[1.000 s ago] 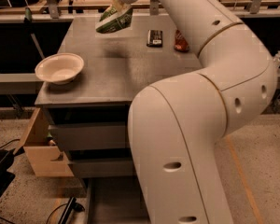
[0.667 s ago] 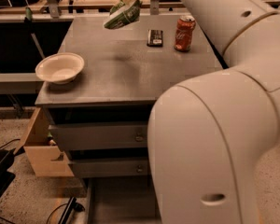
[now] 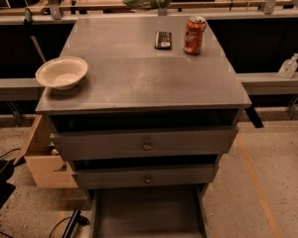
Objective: Place green jalapeno chip bag into bottom drawer
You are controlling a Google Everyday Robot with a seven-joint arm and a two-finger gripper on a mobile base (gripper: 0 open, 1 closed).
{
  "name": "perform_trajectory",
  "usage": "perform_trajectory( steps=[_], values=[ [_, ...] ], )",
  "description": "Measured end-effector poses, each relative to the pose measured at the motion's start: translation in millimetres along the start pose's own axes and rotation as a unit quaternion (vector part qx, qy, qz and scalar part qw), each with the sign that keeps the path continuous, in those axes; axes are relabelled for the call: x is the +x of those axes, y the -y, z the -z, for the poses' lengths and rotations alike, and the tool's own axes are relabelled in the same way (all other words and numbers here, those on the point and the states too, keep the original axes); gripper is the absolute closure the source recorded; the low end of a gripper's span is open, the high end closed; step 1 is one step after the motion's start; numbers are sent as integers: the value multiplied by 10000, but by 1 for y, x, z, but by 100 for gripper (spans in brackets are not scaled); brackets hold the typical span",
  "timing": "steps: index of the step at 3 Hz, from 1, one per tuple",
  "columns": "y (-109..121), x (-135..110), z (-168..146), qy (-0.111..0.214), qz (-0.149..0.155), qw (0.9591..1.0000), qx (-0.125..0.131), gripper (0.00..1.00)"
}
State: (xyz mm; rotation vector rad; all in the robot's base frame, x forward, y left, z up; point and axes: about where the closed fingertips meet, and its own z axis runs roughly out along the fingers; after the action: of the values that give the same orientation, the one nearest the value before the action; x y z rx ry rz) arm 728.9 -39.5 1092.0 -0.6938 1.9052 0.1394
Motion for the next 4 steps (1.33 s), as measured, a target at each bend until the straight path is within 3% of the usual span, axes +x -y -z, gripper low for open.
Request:
perform_trajectory(
  steps=[1, 2, 3, 4],
  values=[
    [0, -1, 85, 692, -311, 9968, 270, 100],
    [-17, 11, 153, 1249, -785, 9882, 419, 100],
    [-25, 67, 159, 1245, -981, 9858, 552, 100],
    [-62, 168, 103, 574, -1210, 9909, 135, 100]
  ],
)
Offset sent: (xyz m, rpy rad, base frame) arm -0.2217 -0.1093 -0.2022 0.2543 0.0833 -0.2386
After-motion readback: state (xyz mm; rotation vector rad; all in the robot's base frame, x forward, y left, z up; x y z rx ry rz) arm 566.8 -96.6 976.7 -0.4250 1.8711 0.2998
